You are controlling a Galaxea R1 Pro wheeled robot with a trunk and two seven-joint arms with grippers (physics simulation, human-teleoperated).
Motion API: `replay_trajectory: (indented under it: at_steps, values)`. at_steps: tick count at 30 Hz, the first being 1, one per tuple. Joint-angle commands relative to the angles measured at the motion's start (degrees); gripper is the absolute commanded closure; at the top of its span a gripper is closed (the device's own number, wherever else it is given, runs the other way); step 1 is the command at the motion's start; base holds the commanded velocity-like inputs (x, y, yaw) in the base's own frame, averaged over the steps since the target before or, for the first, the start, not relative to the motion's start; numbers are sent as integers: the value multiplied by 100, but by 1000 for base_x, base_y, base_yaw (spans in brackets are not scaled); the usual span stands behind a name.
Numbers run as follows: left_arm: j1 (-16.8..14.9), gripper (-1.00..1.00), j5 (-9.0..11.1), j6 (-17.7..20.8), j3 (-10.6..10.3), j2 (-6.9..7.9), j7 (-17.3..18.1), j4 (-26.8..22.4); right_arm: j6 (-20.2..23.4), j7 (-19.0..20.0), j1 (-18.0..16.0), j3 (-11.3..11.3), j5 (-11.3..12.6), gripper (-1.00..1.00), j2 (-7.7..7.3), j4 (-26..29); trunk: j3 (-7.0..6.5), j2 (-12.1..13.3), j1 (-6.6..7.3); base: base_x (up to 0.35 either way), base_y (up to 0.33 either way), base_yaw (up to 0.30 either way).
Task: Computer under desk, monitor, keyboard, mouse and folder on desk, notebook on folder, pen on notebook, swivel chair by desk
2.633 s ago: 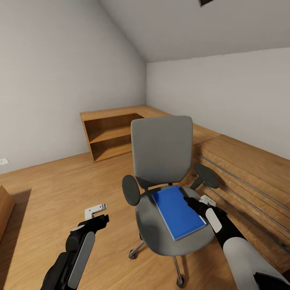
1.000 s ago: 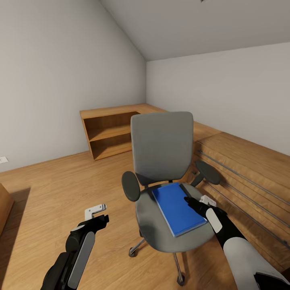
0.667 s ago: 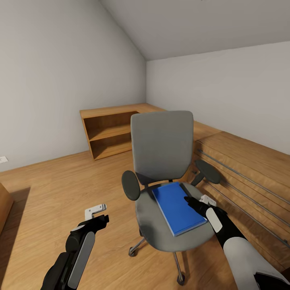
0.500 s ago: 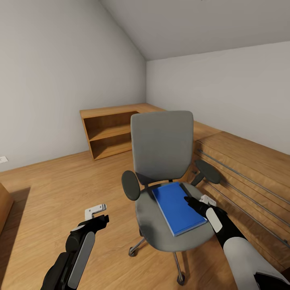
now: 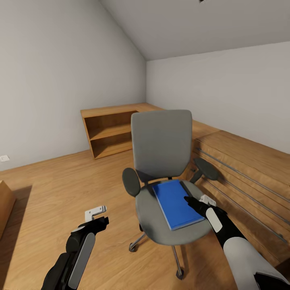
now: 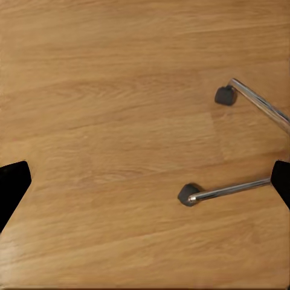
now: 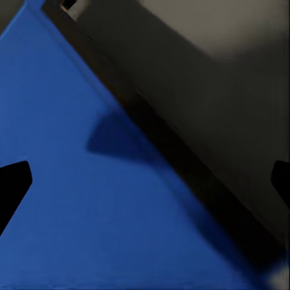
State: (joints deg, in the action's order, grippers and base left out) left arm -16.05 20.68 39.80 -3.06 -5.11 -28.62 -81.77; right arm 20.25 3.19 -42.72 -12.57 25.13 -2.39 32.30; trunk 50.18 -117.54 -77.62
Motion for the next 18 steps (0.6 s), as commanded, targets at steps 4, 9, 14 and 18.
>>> replay_trajectory:
  at_steps: [4,9,14,18]
  values:
    - [-4,-100,59,10,-3,1,-56,-4,32,1,1,-26,-34,-100,2,-22,6,-2,1,-43,0,0]
    - [-4,-100,59,10,-9,1,-56,-5,32,-14,1,-26,-34,-100,2,-22,6,-2,1,-9,0,0]
    - [-4,-100,59,16,-8,1,-56,-5,32,-19,2,-26,-34,-100,2,-19,6,-2,1,-2,0,0]
    - [-4,-100,59,24,-4,1,-59,-14,35,-27,1,-20,-41,-100,2,-14,6,-2,1,0,0,0]
